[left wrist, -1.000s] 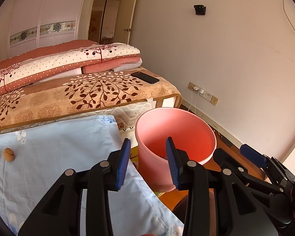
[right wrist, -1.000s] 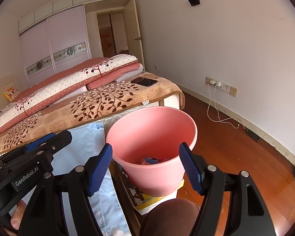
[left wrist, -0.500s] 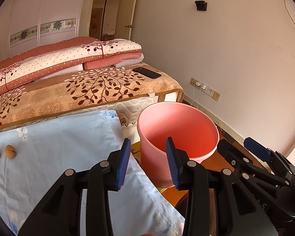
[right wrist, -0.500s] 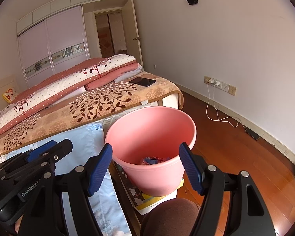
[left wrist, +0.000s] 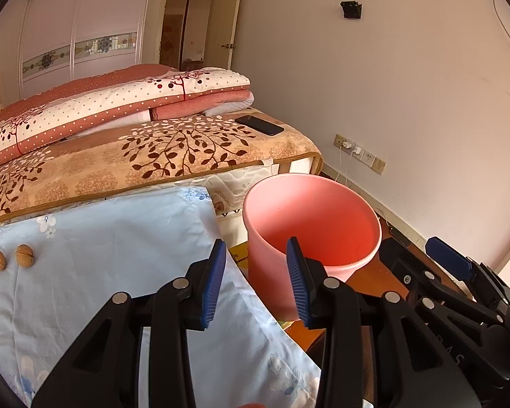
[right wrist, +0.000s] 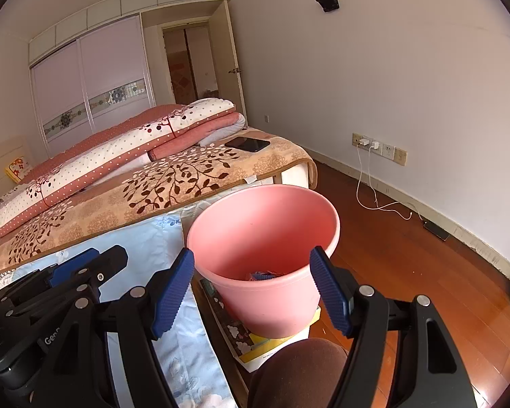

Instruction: Collect trash

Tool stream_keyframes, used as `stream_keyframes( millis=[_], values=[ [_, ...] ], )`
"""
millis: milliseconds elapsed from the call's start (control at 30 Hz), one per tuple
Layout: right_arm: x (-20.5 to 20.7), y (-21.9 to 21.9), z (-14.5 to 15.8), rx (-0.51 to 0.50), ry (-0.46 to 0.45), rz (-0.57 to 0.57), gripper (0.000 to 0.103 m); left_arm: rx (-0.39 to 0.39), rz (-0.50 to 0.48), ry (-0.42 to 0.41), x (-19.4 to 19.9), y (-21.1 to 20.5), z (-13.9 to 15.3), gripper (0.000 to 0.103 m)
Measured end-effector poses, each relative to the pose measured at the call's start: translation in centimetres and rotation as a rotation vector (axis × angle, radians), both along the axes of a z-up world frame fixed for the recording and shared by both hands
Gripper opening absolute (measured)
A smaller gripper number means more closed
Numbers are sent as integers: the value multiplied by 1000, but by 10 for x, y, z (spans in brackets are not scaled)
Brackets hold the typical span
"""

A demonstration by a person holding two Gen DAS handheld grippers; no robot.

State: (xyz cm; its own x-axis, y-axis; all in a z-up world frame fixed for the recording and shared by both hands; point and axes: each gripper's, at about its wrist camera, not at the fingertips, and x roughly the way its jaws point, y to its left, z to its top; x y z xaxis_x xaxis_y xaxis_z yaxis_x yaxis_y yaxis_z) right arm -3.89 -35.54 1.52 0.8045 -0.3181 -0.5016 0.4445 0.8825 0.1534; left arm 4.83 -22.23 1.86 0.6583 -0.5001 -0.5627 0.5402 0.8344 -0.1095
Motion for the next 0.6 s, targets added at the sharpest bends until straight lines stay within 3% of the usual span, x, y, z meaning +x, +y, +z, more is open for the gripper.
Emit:
stream_keyframes(
  millis=[600],
  values=[
    [-31,10,2,-16,-24,7,69,-16,26,-28,-30,15,7,37]
  ],
)
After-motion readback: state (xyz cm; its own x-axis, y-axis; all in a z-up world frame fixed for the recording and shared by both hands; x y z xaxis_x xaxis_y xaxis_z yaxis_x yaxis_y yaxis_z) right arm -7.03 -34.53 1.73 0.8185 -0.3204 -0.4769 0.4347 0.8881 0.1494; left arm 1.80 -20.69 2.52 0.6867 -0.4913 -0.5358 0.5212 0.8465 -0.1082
